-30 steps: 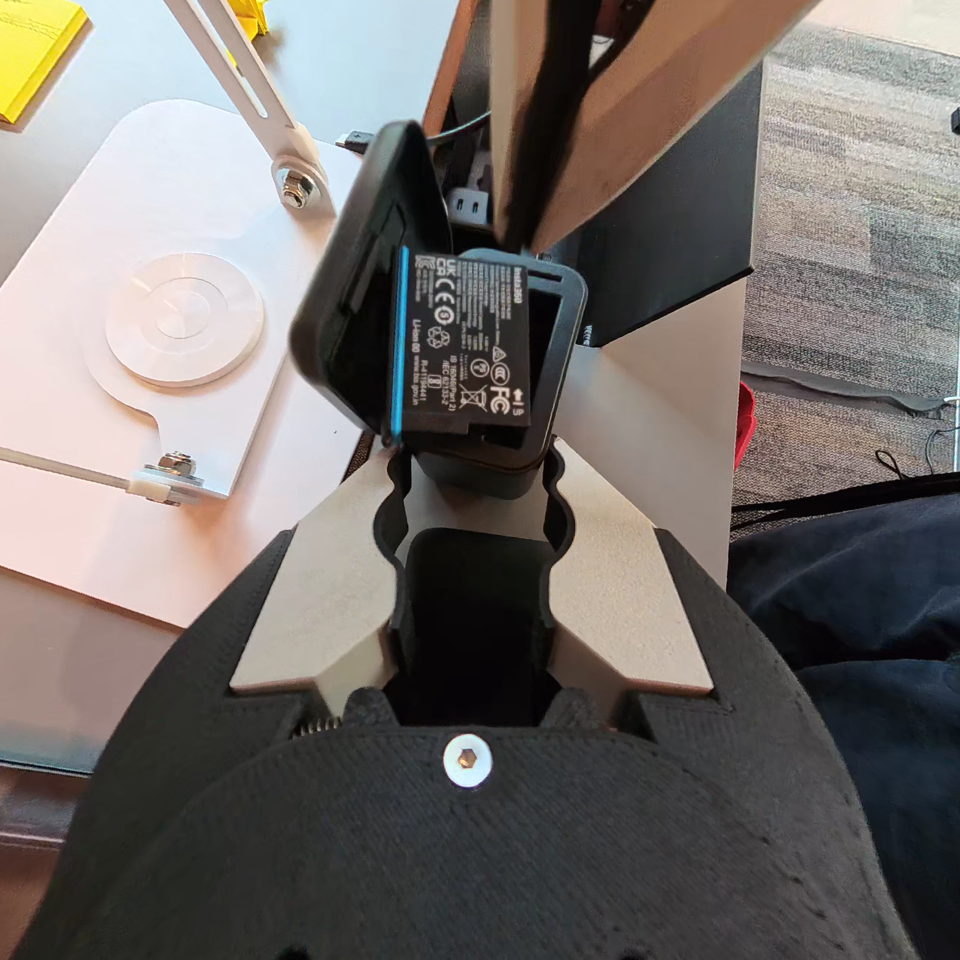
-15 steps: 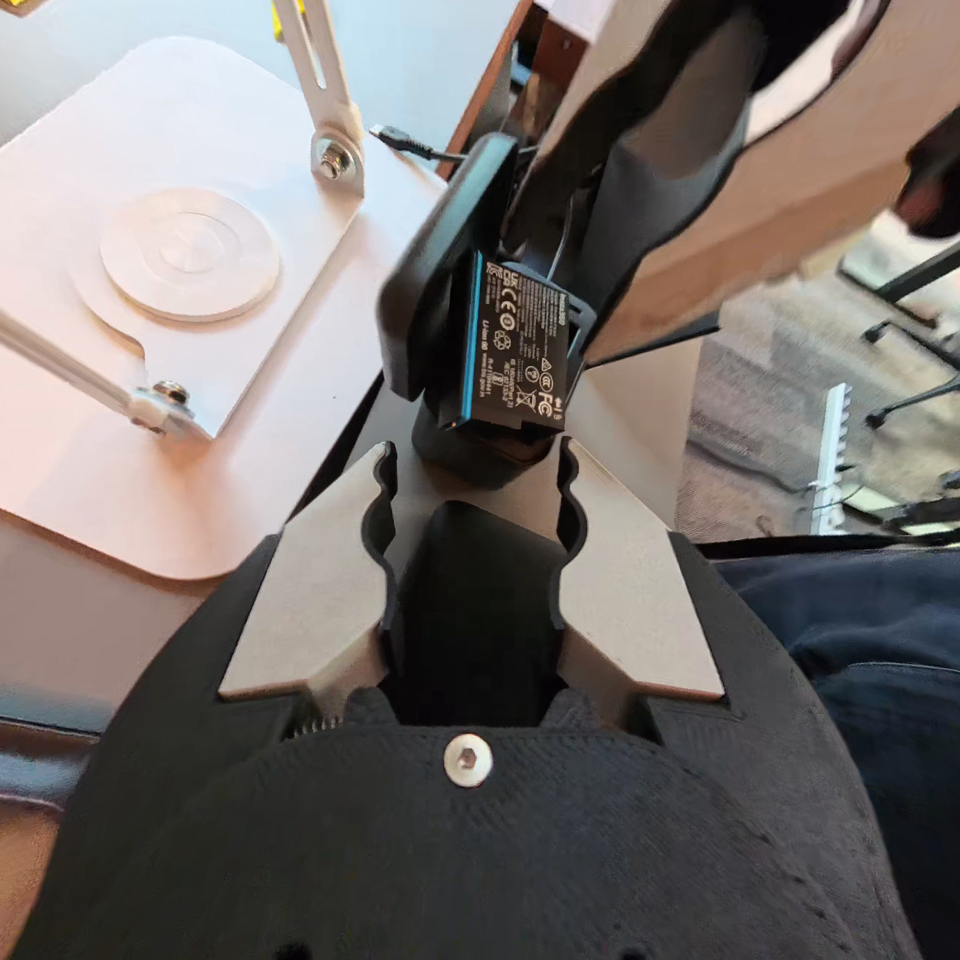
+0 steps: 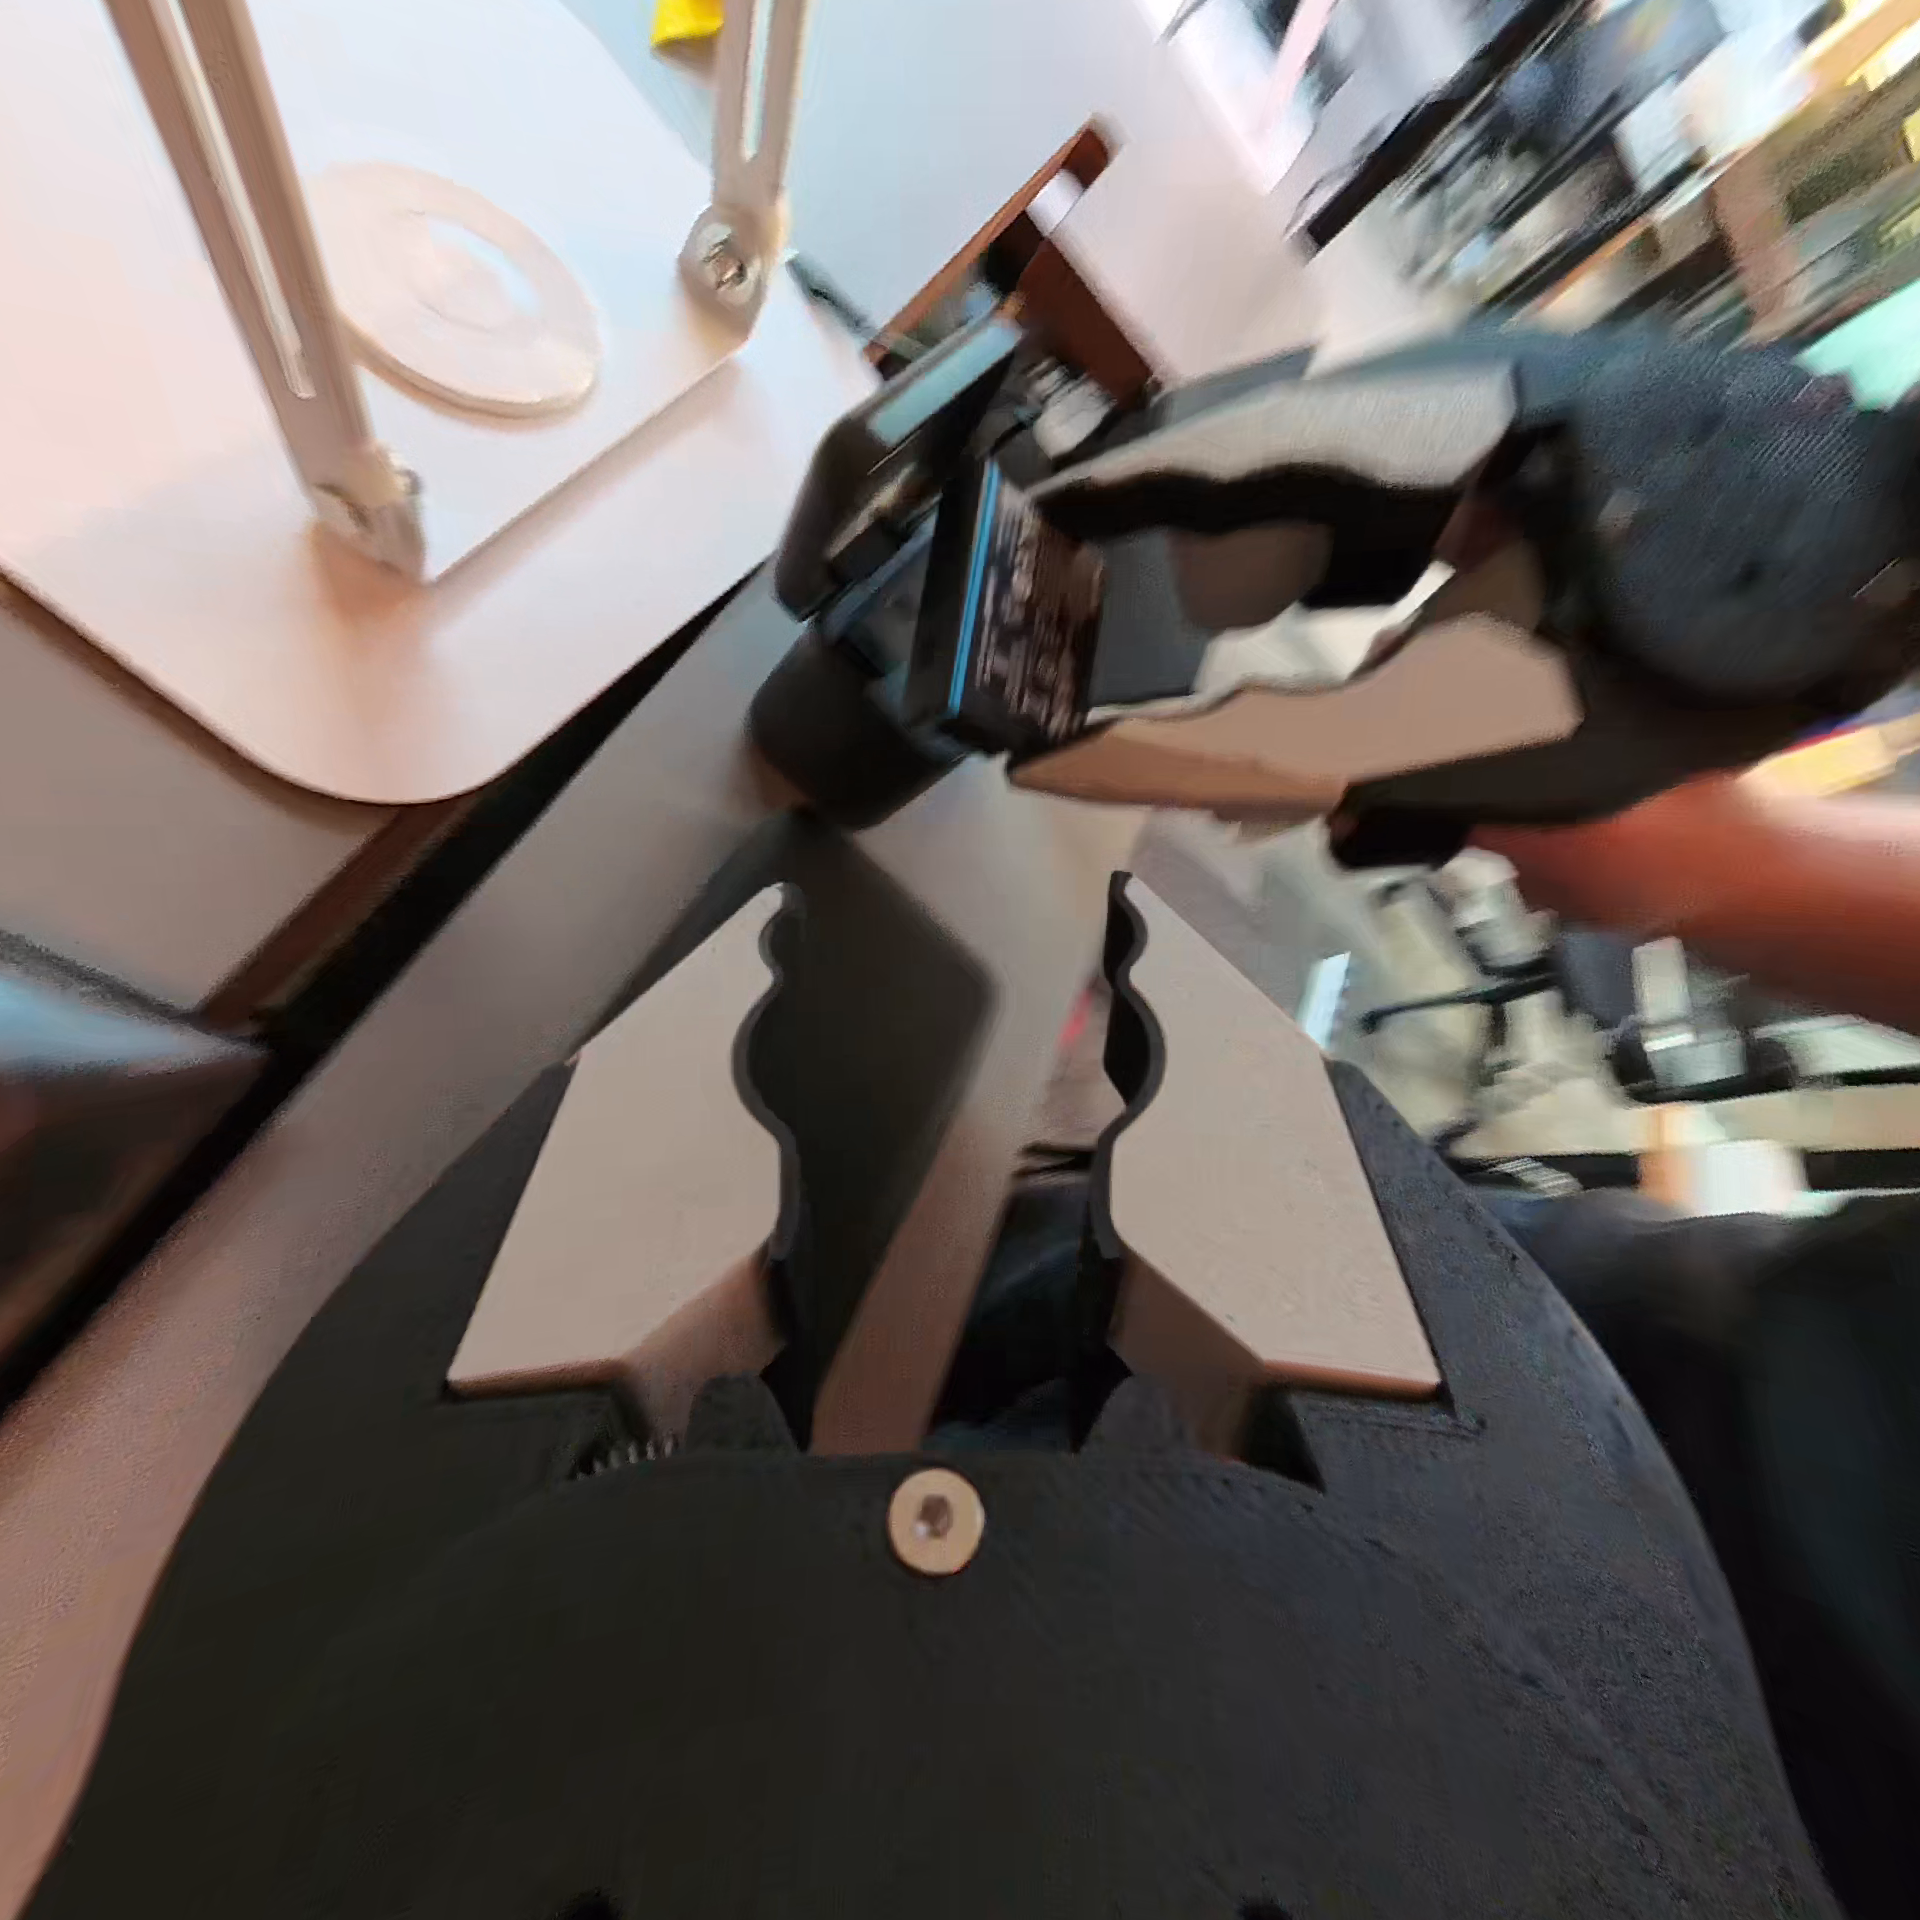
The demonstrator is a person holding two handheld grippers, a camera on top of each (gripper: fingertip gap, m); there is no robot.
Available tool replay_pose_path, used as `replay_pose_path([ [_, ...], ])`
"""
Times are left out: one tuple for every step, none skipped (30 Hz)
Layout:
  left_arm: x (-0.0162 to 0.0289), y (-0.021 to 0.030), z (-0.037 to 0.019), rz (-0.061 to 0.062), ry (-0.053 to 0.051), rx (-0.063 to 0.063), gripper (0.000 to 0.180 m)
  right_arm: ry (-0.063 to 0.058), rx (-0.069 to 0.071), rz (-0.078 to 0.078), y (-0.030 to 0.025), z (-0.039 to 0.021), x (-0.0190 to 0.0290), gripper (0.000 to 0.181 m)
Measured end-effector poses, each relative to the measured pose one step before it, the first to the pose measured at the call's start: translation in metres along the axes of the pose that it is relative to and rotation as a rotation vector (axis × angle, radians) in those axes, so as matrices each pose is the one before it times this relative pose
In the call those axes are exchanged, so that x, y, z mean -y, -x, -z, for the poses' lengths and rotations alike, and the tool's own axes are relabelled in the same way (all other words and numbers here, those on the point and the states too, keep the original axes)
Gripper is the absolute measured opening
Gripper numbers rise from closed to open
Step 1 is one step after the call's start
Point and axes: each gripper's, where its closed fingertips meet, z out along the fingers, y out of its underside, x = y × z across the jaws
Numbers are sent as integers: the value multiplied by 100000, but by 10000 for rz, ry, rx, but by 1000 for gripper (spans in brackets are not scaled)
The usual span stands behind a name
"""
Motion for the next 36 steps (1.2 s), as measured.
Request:
replay_pose_path([
  [701, -927, 180, 665, -354, -719, 57, -388, -4, 240, 484, 702, 399, 54],
  [699, -895, 106, 693, -357, -758, 57, -343, 108, 370, 710, 684, 336, 54],
  [643, -823, 16, 717, -336, -772, 54, -410, 282, 414, 1029, 583, 398, 54],
  [507, -662, -62, 708, -257, -739, 53, -175, -89, 299, 504, 445, 76, 54],
  [281, -371, -114, 620, -111, -607, 51, -189, 26, 263, 615, 360, 79, 54],
  [-77, -38, -153, 485, 91, -393, 47, -367, 209, 180, 846, 499, 313, 54],
  [-388, 173, -173, 344, 279, -215, 46, -301, -99, 36, 352, 327, 294, 54],
  [-504, -6, -196, 219, 331, -248, 45, -192, -184, 42, 136, 261, 234, 54],
  [-476, -411, -184, 155, 276, -396, 41, -181, 39, 95, 340, 104, 255, 53],
  [-441, -446, -147, 125, 234, -339, 39, -97, 312, 57, 696, -44, 181, 54],
  [-491, -216, -103, 51, 240, -146, 29, -102, 312, 54, 738, -106, 177, 54],
  [-596, -343, -29, -63, 278, -176, 12, -67, 218, 87, 608, -159, 110, 54],
  [-564, -227, 120, -89, 238, -54, 12, 109, 136, 98, 432, -209, -121, 54],
  [-520, 125, 329, -93, 188, 224, 12, 73, 262, 74, 540, -317, -45, 55],
  [-665, 234, 562, -99, 255, 378, 13, -43, 613, 81, 879, 4, 168, 54],
  [-835, 543, 879, -63, 279, 647, 13, -232, 831, 228, 852, 49, 466, 52],
  [-915, 908, 1206, -90, 176, 906, 13, -65, 408, 352, -132, 242, 182, 52],
  [-977, 1160, 1523, -149, 93, 1021, 13, 260, 5, 380, -1197, 291, -394, 49],
  [-1183, 1406, 1706, -172, 131, 1091, 13, 498, -10, 306, -1575, 297, -863, 39],
  [-1393, 1669, 1740, -145, 210, 1130, 12, 626, 50, 204, -1687, 171, -1121, 32],
  [-1527, 1795, 1606, -50, 250, 1055, 13, 632, 127, 205, -1566, -10, -1134, 29],
  [-1514, 1682, 1371, 92, 241, 830, 13, 567, 50, 290, -1497, -136, -1028, 29],
  [-1311, 1447, 1091, 193, 147, 587, 13, 560, 256, 348, -957, -268, -899, 29],
  [-943, 1327, 944, 183, -1, 522, 12, 619, 328, 306, -658, -345, -897, 29],
  [-592, 1321, 813, 44, -124, 620, 12, 560, 313, 278, -449, -341, -715, 29],
  [-383, 1287, 614, -171, -170, 740, 13, 411, 233, 294, -331, -273, -433, 29],
  [-335, 1159, 415, -350, -85, 794, 12, 283, 96, 262, -338, -251, -215, 28],
  [-429, 924, 173, -477, 71, 733, 12, 275, 103, 190, -223, -235, -199, 26],
  [-467, 704, -77, -544, 156, 657, 12, 200, 108, 121, -125, -192, -66, 25],
  [-450, 530, -265, -539, 167, 606, 12, 108, 109, 71, -14, -181, 25, 24],
  [-383, 332, -379, -504, 137, 514, 12, 116, 149, 37, 94, -212, -26, 21],
  [-308, 133, -409, -420, 92, 392, 12, 133, 97, 26, 67, -211, -74, 20],
  [-230, 16, -328, -309, 45, 286, 12, 160, 22, 24, -14, -255, -150, 20],
  [-95, 9, -158, -244, -33, 250, 12, -16, 10, 23, -44, -63, 128, 18],
  [-25, 95, -25, -242, -63, 291, 13, 126, -86, 38, -214, -64, -47, 17],
  [-59, 130, 15, -278, -30, 307, 13, 107, 21, 41, 16, -12, -8, 17],
])
